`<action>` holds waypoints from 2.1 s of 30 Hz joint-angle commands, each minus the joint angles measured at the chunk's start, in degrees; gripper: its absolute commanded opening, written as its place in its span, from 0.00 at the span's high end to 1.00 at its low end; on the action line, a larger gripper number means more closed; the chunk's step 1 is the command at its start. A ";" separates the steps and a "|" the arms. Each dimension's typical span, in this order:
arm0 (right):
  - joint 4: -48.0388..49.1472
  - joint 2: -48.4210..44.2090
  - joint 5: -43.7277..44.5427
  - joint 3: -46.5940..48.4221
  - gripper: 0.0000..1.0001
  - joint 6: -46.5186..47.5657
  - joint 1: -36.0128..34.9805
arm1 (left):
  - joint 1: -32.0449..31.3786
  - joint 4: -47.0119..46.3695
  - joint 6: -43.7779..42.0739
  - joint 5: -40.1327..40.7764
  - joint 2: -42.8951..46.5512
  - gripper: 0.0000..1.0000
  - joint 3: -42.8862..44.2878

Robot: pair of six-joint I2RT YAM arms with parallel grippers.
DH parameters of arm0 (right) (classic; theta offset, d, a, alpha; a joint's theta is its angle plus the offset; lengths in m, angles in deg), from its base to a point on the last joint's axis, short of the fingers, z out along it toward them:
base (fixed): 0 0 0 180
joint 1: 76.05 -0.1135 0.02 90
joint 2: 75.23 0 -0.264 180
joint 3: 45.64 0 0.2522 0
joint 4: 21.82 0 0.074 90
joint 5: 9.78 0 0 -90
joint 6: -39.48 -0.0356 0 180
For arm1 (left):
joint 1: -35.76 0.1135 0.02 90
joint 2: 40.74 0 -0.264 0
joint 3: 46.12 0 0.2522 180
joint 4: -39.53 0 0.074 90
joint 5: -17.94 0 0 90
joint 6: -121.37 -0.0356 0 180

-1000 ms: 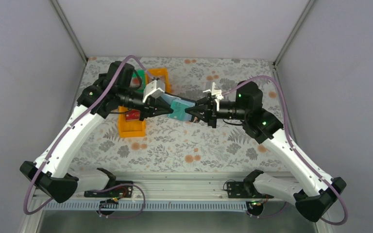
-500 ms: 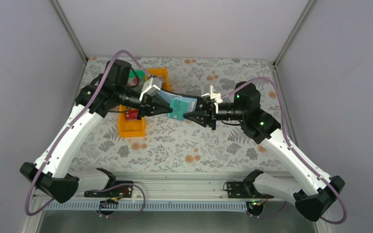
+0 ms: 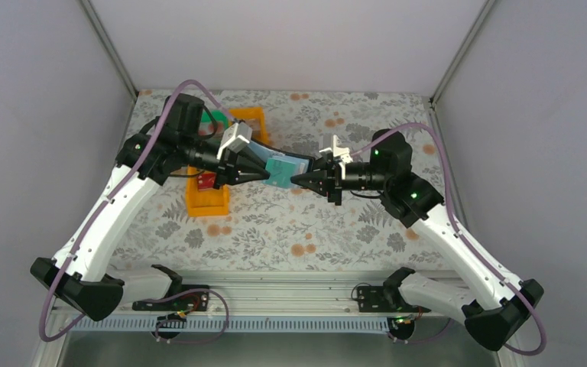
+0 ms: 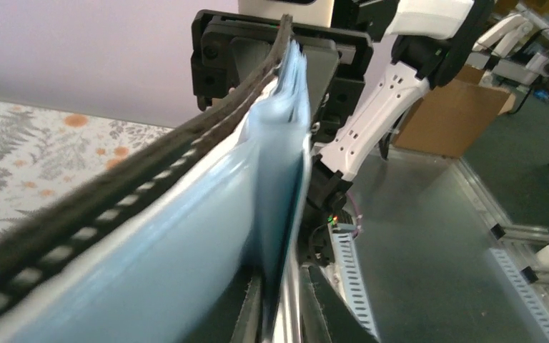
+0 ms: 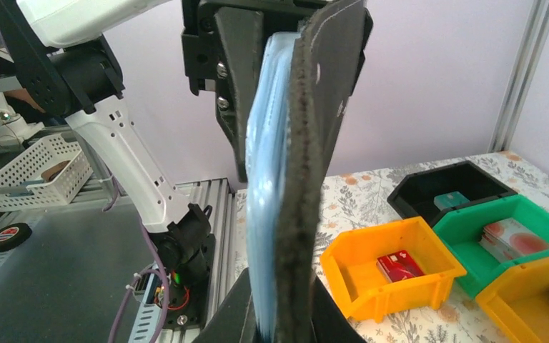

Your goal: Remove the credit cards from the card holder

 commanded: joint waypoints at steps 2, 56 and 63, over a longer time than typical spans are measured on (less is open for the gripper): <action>-0.91 0.60 -1.13 0.62 0.96 0.93 0.48 | 0.50 0.82 -2.71 -3.81 0.79 0.79 0.94; -2.99 20.86 2.71 9.72 0.96 -9.47 18.08 | 46.65 -25.58 50.15 18.07 -1.60 0.98 -26.70; -3.74 33.37 1.77 21.58 0.96 -10.71 19.09 | 53.26 -33.04 57.36 18.72 -12.11 0.98 -20.14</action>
